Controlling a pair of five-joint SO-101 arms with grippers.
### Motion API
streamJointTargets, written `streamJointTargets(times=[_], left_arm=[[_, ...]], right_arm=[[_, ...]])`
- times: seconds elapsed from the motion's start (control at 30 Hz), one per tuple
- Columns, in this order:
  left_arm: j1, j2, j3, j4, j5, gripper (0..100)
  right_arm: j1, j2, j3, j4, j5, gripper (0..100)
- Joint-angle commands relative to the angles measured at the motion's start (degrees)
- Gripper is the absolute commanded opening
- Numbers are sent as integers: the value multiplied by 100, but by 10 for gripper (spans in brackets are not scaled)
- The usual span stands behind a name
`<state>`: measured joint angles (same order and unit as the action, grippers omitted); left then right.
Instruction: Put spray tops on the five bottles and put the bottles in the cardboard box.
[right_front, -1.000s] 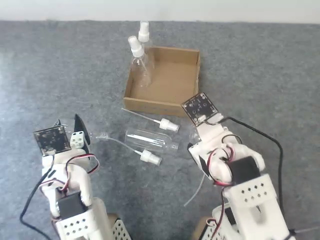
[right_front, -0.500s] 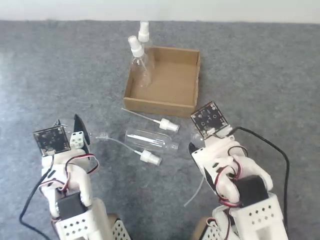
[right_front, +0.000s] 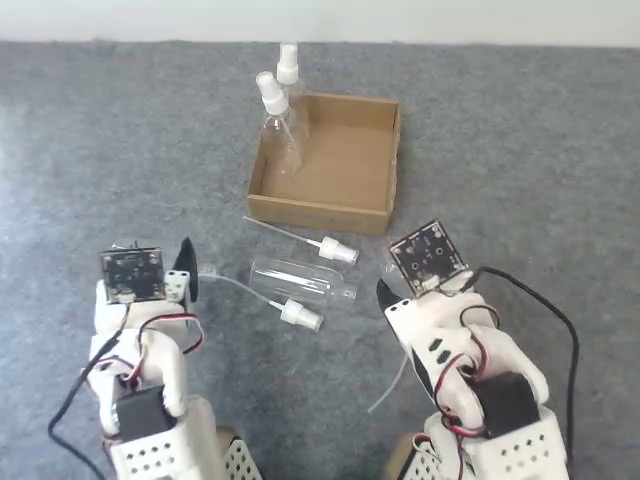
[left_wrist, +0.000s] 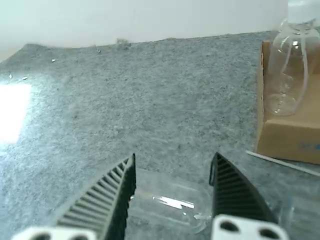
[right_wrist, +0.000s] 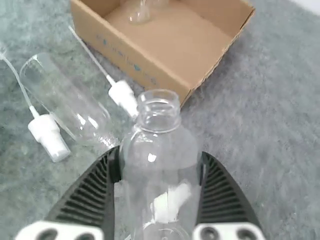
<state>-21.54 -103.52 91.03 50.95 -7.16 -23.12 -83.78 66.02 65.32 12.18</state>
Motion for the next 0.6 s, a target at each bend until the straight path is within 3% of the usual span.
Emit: streamJointTargets(times=[0.0, 0.23, 0.43, 0.57], left_arm=[[88, -79, -637, 334, -431, 228], [123, -79, -1640, 1301, -774, 228], [281, -79, -1877, 1477, -1415, 228], [598, -79, -1921, 1802, -1574, 228]], right_arm=[[75, -242, 9, -145, -44, 48], [541, -277, 62, -312, -53, 47], [567, -286, 62, -374, -79, 47], [1068, -286, 62, -593, -396, 47]])
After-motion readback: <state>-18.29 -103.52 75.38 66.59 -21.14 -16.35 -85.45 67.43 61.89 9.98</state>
